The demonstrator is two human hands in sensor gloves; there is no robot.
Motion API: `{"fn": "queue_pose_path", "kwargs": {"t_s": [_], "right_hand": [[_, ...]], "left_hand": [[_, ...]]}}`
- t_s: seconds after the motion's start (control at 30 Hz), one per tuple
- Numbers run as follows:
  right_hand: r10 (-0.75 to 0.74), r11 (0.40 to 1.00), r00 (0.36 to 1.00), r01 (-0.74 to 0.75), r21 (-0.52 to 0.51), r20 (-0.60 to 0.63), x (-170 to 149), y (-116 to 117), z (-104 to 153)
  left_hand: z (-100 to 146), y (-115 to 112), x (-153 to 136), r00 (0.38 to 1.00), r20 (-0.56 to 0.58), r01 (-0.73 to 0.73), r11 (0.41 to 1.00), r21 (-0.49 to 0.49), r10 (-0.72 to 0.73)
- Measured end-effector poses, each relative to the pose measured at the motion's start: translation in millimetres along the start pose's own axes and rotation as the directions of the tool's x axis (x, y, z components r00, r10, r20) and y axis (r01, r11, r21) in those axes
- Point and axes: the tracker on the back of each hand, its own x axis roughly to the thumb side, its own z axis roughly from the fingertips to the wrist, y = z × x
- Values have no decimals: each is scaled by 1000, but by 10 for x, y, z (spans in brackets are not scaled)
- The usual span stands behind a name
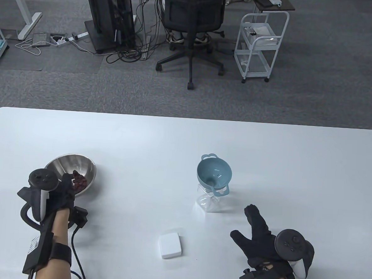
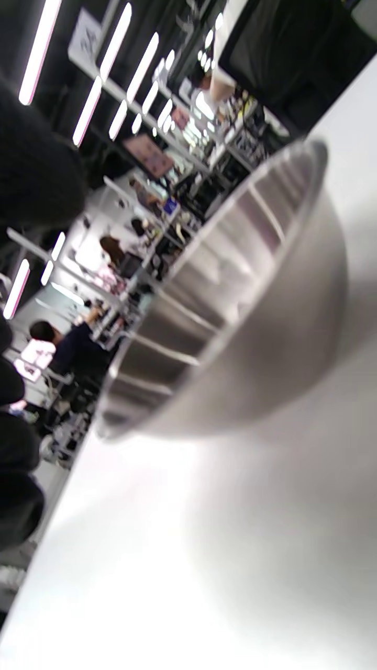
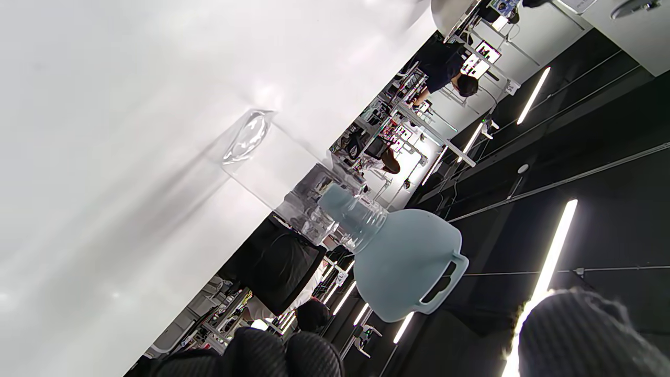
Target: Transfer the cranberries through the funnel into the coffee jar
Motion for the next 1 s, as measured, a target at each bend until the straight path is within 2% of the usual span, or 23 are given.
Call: {"fn": "queue_pose_path", "kwargs": {"t_s": [0.2, 0.3, 0.4, 0.63, 0.73, 0.83, 1.0], "right_hand": [[-3, 1000, 1000, 3, -2, -6, -5, -7, -3], [-2, 1000, 1000, 2, 0, -9, -7, -6, -5], [-2, 1000, 1000, 2, 0, -13, -9, -6, -5], [-2, 1000, 1000, 2, 0, -18, -10, -8, -8], [-6, 1000, 1000, 6, -2, -19, -14, -8, -10], [-9, 1000, 1000, 9, -2, -21, -16, -9, -13], [-17, 1000, 1000, 16, -5, -17, -14, -15, -13]], "left_hand": [[-159, -204, -304, 989, -134, -79, 993, -89, 66], [-197, -279, -385, 982, -166, -113, 986, -124, 92], [-226, -280, -453, 977, -182, -130, 986, -109, 108], [-251, -273, -629, 916, -269, -338, 933, -122, 296], [-237, -256, -648, 899, -274, -382, 918, -106, 342], [-213, -221, -632, 908, -261, -362, 927, -95, 328], [-117, -107, -477, 912, -202, -381, 919, -98, 356]]}}
